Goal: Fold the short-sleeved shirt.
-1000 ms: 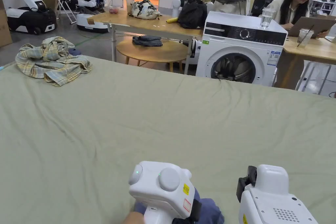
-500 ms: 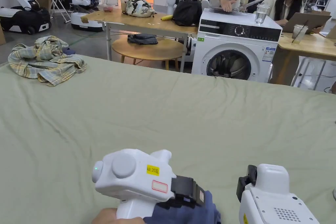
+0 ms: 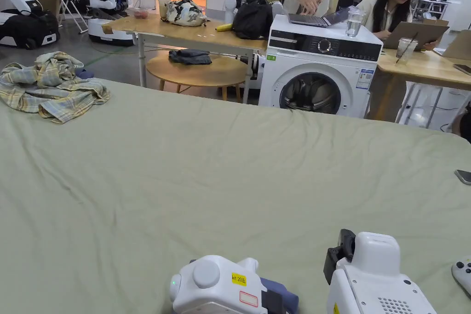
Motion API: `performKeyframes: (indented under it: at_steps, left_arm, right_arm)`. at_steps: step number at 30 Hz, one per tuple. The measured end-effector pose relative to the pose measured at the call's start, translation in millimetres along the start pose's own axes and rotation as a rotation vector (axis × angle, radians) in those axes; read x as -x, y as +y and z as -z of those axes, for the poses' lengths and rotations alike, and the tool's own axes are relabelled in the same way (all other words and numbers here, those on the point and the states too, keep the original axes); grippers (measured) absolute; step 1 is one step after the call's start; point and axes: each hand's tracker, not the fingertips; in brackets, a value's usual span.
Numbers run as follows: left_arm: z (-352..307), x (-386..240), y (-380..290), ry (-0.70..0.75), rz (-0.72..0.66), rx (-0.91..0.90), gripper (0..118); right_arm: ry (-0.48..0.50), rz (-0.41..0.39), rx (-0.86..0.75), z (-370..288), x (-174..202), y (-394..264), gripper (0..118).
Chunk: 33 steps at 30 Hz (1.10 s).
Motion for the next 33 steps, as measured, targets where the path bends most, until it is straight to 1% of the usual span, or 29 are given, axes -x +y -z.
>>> performKeyframes:
  at_steps: [1,2,5,7,9,14,16,20,24,26,31,33]
  left_arm:
    - [0,-1,-1,-0.019,-0.005,-0.012,0]
    - [1,-6,-1,0.029,0.021,-0.023,0]
    - [-4,-23,2,0.094,0.069,0.008,0]
    - [-13,-33,6,0.102,0.066,0.012,0]
    - [-37,-41,7,0.109,0.086,-0.021,0]
    - [-113,-44,3,0.126,0.169,-0.248,0]
    - [-140,-41,-2,0.188,0.198,-0.345,0]
    - [-180,-31,-17,0.363,0.303,-0.561,0]
    - [-196,-27,-33,0.497,0.419,-0.747,0]
    - [-199,-24,-41,0.534,0.481,-0.846,0]
    - [-198,-23,-66,0.628,0.604,-1.097,0]
    - [-193,-26,-72,0.709,0.668,-1.175,0]
  right_arm:
    - [0.001,0.0,-0.007,-1,0,0,0]
    - [-0.005,-0.003,-0.016,-3,0,2,0]
    - [-0.01,-0.011,-0.056,-8,-1,5,0]
    - [-0.016,-0.015,-0.074,-9,-1,7,0]
    - [-0.021,-0.013,-0.087,-10,-2,8,0]
    - [-0.021,-0.013,-0.107,-10,-1,9,0]
    - [-0.018,-0.006,-0.107,-8,0,9,0]
    - [-0.007,0.006,-0.1,-3,6,7,0]
    - [0.002,0.008,-0.099,-1,12,7,0]
    - [0.003,0.012,-0.109,-1,15,9,0]
    - [-0.002,0.013,-0.128,0,19,13,0]
    - [-0.006,0.009,-0.135,1,20,13,0]
